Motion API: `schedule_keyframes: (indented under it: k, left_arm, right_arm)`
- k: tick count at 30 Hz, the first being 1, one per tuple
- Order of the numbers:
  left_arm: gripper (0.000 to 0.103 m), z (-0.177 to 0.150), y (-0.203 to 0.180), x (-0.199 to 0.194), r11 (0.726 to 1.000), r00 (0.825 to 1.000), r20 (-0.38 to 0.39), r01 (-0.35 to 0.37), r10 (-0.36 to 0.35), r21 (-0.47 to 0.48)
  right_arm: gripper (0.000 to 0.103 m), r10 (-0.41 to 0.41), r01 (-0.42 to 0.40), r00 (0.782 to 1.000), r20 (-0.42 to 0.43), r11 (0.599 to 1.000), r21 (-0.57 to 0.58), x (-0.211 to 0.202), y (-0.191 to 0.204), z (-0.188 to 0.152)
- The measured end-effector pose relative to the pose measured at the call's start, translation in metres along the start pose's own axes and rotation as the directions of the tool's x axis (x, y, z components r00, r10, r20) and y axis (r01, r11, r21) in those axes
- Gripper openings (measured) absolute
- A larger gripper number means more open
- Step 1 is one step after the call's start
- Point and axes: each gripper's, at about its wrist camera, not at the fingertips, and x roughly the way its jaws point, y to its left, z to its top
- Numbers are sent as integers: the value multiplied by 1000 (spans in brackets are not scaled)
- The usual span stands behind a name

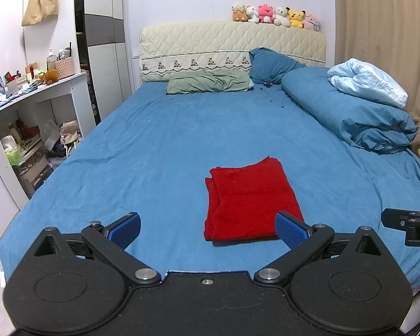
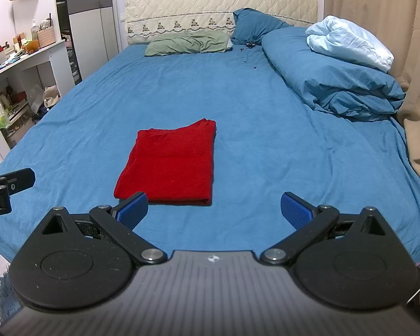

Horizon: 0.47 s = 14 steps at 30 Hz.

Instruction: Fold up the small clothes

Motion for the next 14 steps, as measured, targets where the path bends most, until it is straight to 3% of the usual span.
schedule_keyframes:
  k: [14]
  left_arm:
    - [103,2,-3,2,999,998,54,-32,31,23]
  right_arm:
    - [103,7,-7,1000,-10,1000,-6,8,8,2]
